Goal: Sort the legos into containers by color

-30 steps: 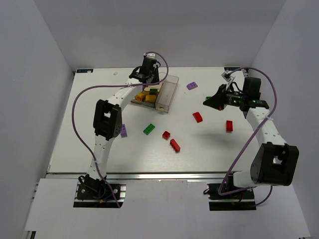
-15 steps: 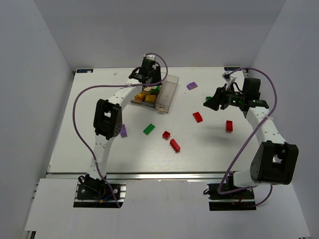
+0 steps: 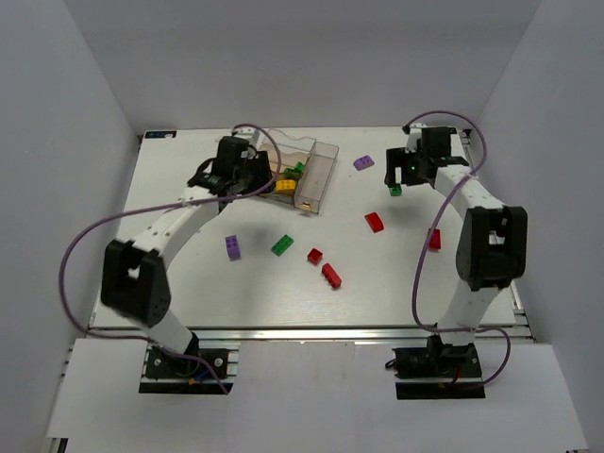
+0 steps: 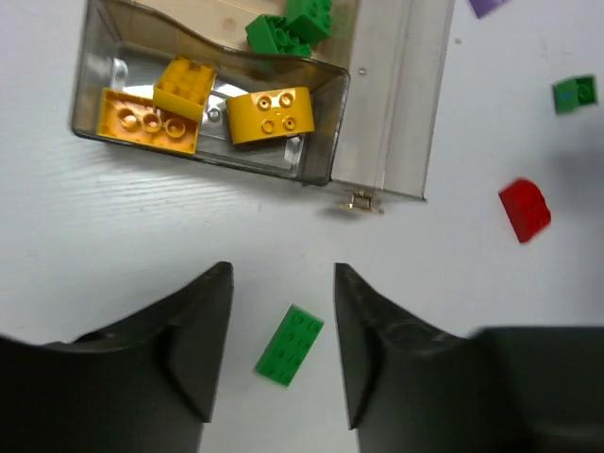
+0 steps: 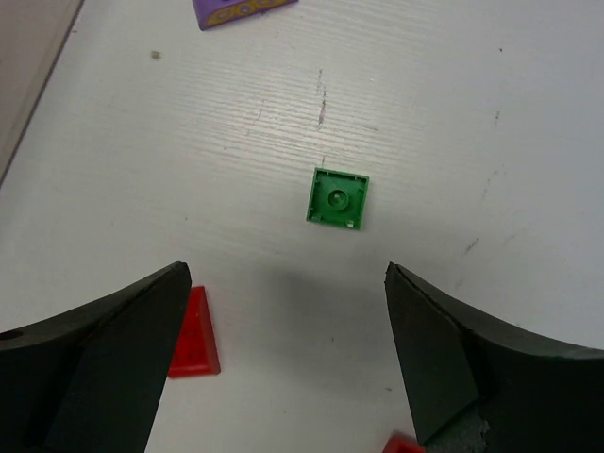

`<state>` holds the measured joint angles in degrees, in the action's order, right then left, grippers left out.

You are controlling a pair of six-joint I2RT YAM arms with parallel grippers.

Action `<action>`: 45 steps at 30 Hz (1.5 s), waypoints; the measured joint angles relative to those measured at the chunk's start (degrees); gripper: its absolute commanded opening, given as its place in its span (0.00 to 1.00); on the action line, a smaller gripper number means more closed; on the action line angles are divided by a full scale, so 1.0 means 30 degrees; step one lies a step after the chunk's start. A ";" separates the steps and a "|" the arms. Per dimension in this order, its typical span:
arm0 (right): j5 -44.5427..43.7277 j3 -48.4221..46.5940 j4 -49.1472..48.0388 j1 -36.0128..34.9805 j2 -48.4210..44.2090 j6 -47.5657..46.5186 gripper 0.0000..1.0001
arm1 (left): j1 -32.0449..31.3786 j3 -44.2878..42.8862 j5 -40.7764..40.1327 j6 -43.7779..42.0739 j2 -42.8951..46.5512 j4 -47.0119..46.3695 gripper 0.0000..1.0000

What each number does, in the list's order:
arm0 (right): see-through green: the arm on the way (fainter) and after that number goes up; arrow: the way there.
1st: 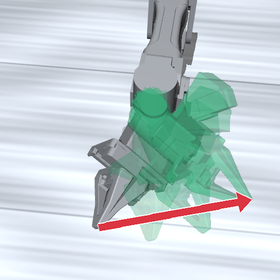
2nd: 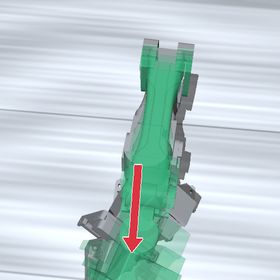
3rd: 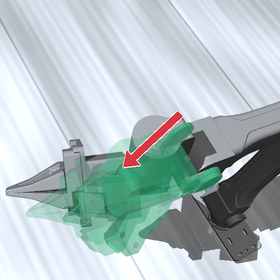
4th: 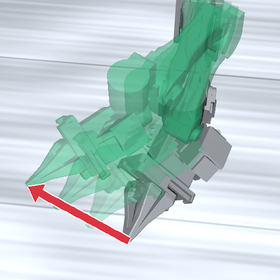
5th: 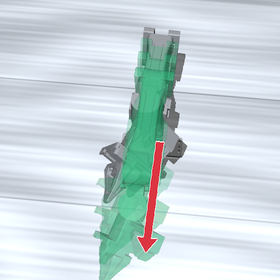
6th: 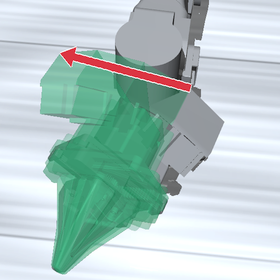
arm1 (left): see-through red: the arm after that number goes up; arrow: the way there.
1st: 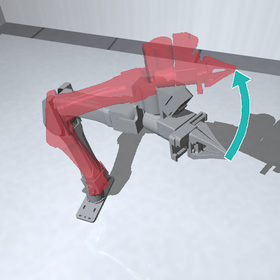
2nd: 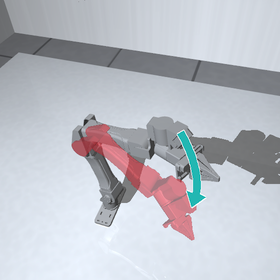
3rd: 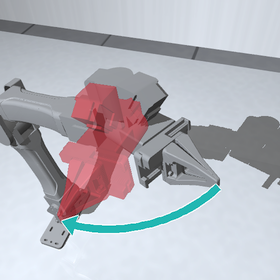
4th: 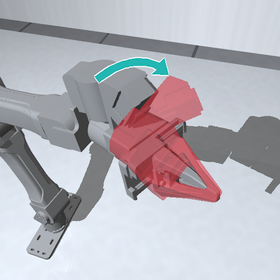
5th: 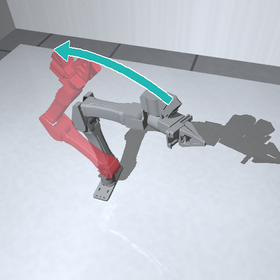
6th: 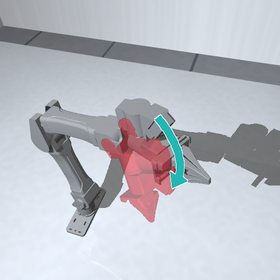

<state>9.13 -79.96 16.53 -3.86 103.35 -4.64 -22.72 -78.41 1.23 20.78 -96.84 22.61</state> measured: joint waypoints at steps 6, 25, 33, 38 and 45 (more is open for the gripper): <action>-0.2761 -0.3206 0.1166 -0.1282 0.3985 -0.0022 0.74 | 0.0102 0.4794 -0.0357 -0.0947 0.6703 -0.1843 0.82; -0.5042 -0.7410 0.3461 -0.1115 0.8502 0.0029 0.45 | -0.0219 0.6207 -0.3133 -0.2572 0.9296 -0.2616 0.84; -0.4801 -0.7293 0.3519 -0.1093 0.8495 -0.0022 0.24 | -0.0219 0.6207 -0.3184 -0.2623 0.9296 -0.2616 0.84; -0.3293 -0.7147 0.3519 -0.1086 0.8320 -0.1013 0.01 | -0.0219 0.6215 -0.3220 -0.2623 0.9296 -0.2630 0.84; 0.3453 -0.6943 0.4218 -0.1647 0.6608 -0.5850 0.00 | -0.0219 0.6302 -0.3060 -0.2725 0.9275 -0.2696 0.84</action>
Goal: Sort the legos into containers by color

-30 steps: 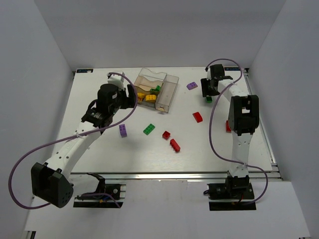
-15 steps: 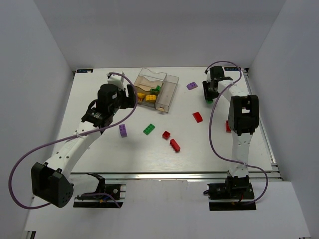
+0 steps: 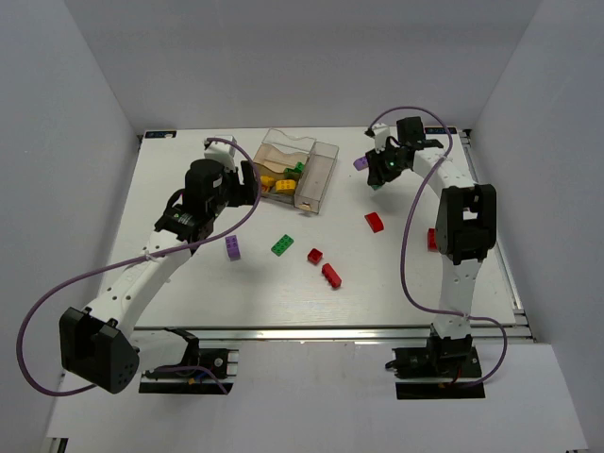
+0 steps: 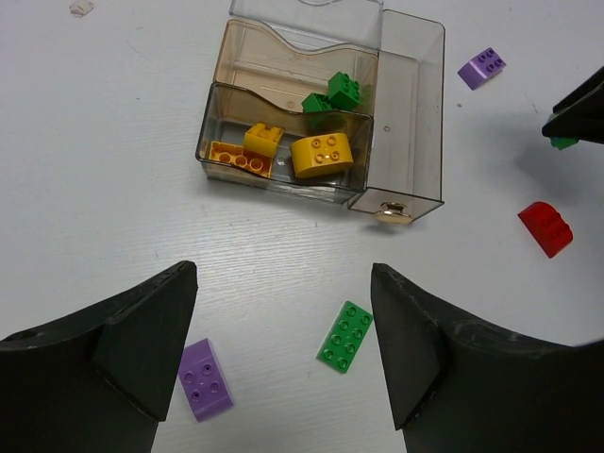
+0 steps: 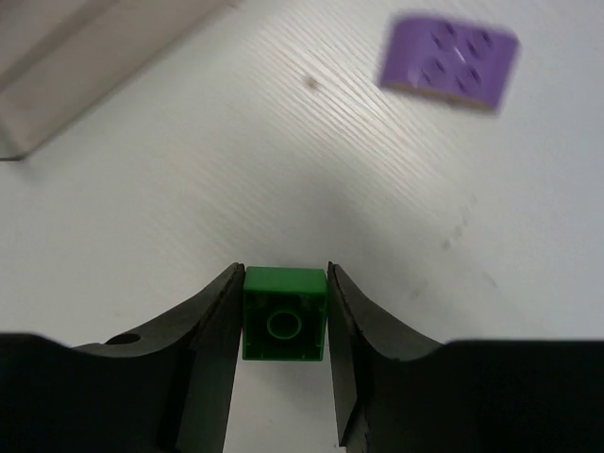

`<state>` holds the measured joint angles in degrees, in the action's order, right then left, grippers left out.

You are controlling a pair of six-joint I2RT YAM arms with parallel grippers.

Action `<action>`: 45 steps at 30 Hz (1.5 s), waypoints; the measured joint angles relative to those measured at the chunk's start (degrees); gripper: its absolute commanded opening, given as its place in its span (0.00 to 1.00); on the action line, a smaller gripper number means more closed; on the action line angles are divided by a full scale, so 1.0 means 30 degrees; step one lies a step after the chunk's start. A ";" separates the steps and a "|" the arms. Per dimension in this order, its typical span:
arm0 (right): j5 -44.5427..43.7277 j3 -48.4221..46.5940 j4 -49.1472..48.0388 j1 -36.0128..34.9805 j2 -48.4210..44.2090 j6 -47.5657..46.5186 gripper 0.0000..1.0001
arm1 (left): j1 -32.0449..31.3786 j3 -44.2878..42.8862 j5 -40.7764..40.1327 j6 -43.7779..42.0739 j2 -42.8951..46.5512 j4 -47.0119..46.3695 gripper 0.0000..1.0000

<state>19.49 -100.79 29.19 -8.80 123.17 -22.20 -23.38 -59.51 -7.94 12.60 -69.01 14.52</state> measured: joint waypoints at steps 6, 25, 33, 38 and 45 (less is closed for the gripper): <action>0.4007 -0.2820 0.0692 -0.1603 -0.0080 -0.4320 0.00 | 0.0000 0.0000 0.0000 -0.0058 -0.0160 0.0000 0.84; -0.0306 -0.5974 -0.8218 -0.6623 0.4029 0.1734 0.00 | 0.0000 0.0342 0.0000 -0.0408 -0.0335 -0.0153 0.84; -0.3810 -0.5974 -1.0091 -0.7839 0.5428 0.2076 0.33 | 0.0000 0.0342 0.0022 -0.0481 -0.0335 -0.0175 0.84; -0.4546 -0.5967 -1.0477 -0.8284 0.5486 0.1763 0.69 | 0.0000 0.0342 0.0087 -0.0539 -0.0335 -0.0226 0.83; -0.4575 -0.5960 -1.0273 -0.8102 0.5348 0.2208 0.00 | 0.0000 0.0313 0.2492 -0.0750 -0.0925 -0.0379 0.00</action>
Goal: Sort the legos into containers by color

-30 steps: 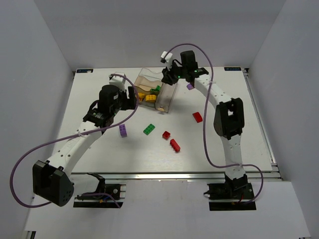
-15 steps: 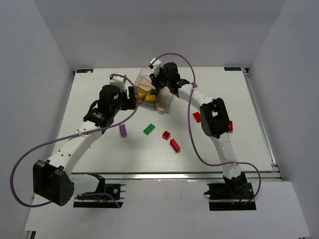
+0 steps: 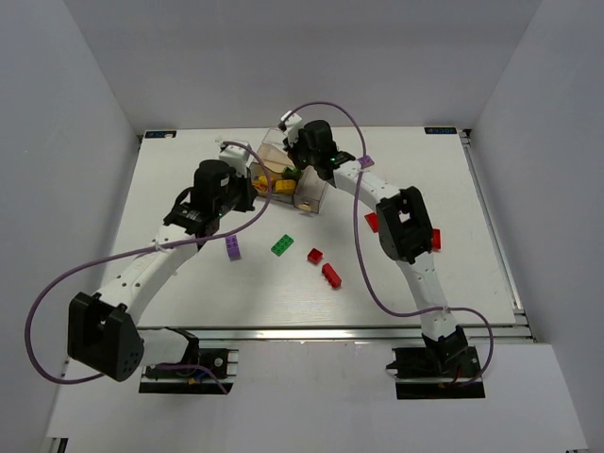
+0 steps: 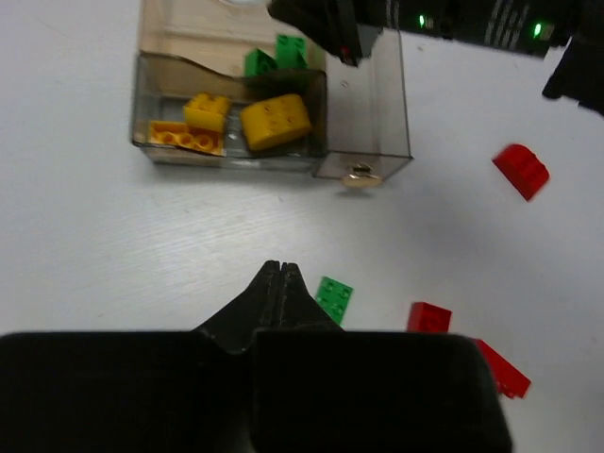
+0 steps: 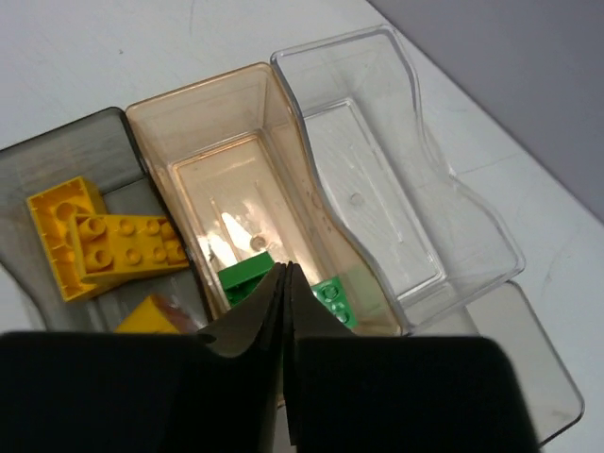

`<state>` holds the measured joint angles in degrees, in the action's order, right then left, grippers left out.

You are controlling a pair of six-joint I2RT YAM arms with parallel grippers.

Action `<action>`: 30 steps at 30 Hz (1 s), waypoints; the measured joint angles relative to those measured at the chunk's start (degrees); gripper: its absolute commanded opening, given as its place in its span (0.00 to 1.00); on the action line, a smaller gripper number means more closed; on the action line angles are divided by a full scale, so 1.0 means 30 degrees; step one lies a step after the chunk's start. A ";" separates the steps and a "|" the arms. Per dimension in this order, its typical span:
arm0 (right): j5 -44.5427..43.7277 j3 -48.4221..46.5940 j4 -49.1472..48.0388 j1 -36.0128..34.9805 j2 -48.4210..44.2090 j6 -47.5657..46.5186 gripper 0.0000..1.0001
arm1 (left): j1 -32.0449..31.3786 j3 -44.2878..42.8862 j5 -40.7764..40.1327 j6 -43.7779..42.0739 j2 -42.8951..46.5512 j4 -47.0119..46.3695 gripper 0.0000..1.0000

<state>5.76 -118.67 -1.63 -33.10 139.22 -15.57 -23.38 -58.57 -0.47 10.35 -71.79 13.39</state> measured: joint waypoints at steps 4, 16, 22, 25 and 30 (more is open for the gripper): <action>0.1333 0.1341 0.1501 0.0401 -0.1654 0.1668 0.00 | -0.0124 -0.0051 0.2331 -0.0240 -0.1479 0.0379 0.03; 1.0185 1.2881 0.5406 0.4240 -1.5373 0.2878 0.41 | -0.0721 -0.0488 0.3949 0.1690 -0.5756 0.4167 0.80; 1.1686 1.7413 0.6156 0.5319 -1.8331 0.2565 0.62 | -0.1392 -0.0801 0.3483 0.2273 -0.6987 0.5122 0.73; 1.2378 1.8360 0.5938 0.6156 -1.9613 0.2557 0.61 | -0.1588 -0.2062 0.4728 0.0219 -0.7613 0.5246 0.69; 1.3719 1.8841 0.5129 0.7614 -2.1405 0.2601 0.60 | -0.1807 -0.4765 0.5712 -0.3424 -0.9537 0.6047 0.63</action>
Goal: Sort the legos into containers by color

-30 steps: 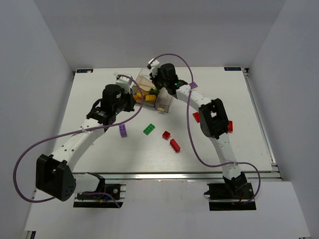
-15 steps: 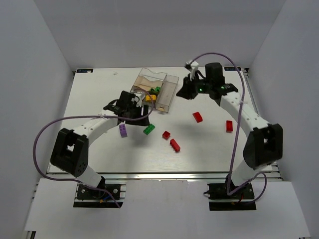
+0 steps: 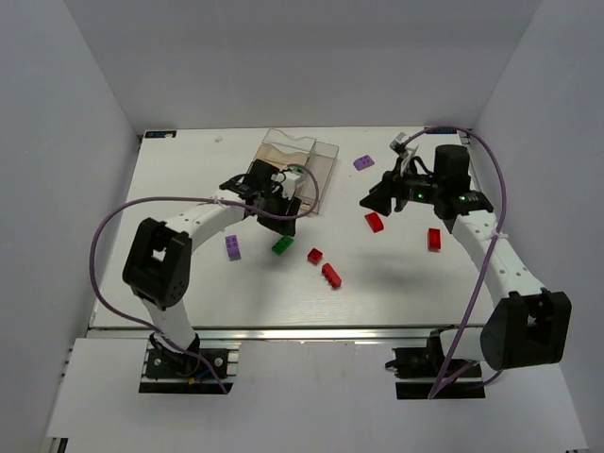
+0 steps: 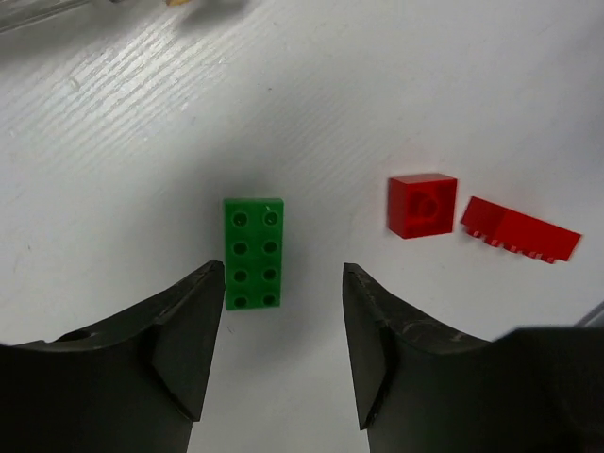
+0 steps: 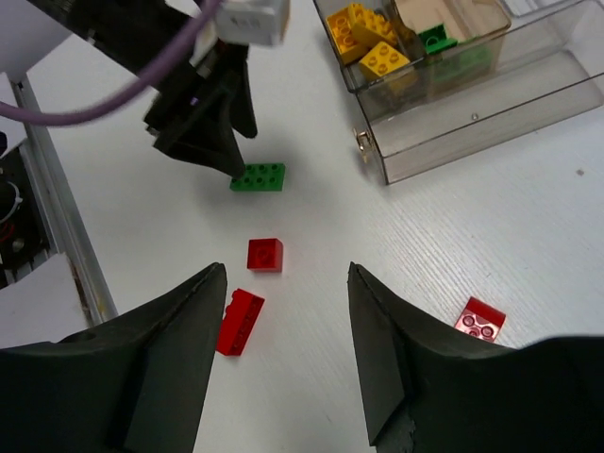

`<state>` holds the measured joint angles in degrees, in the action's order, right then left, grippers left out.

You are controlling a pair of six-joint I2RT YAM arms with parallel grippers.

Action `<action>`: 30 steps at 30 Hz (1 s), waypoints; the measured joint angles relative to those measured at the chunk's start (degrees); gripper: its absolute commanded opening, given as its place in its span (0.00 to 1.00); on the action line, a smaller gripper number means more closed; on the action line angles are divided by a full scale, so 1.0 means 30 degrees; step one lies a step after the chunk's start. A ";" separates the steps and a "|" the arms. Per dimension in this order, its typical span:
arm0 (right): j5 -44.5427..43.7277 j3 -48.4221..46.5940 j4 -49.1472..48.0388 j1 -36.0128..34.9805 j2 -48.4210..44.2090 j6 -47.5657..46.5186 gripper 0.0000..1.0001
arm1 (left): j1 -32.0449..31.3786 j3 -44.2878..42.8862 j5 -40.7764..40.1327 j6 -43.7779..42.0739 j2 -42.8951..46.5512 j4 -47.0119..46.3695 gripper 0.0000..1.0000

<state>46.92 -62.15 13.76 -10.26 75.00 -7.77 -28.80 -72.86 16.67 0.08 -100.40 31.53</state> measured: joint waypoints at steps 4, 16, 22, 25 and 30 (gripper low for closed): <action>0.1027 0.0051 -0.0364 0.0889 -0.0219 0.0109 0.60 | -0.0342 -0.0495 -0.0415 -0.1872 -0.1464 0.0634 0.72; 0.3016 0.0321 -0.0648 0.2310 -0.0219 0.0605 0.59 | -0.2339 -0.0495 -0.4452 -0.3162 -0.2608 0.1282 0.71; 0.3847 0.0393 -0.0787 0.2922 -0.0219 0.0976 0.57 | -0.2572 -0.0495 -0.6222 -0.3155 -0.3009 0.1035 0.61; 0.4175 0.0401 -0.0801 0.3075 -0.0219 0.1100 0.56 | -0.2565 -0.0495 -0.6470 -0.3162 -0.3009 0.0918 0.54; 0.4692 0.0401 -0.0984 0.3781 -0.0226 0.1290 0.56 | -0.2572 -0.0495 -0.6506 -0.3169 -0.3024 0.0911 0.48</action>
<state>60.99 -60.95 10.81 1.08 74.32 -3.90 -36.51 -74.35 -2.85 -9.43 -109.47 34.26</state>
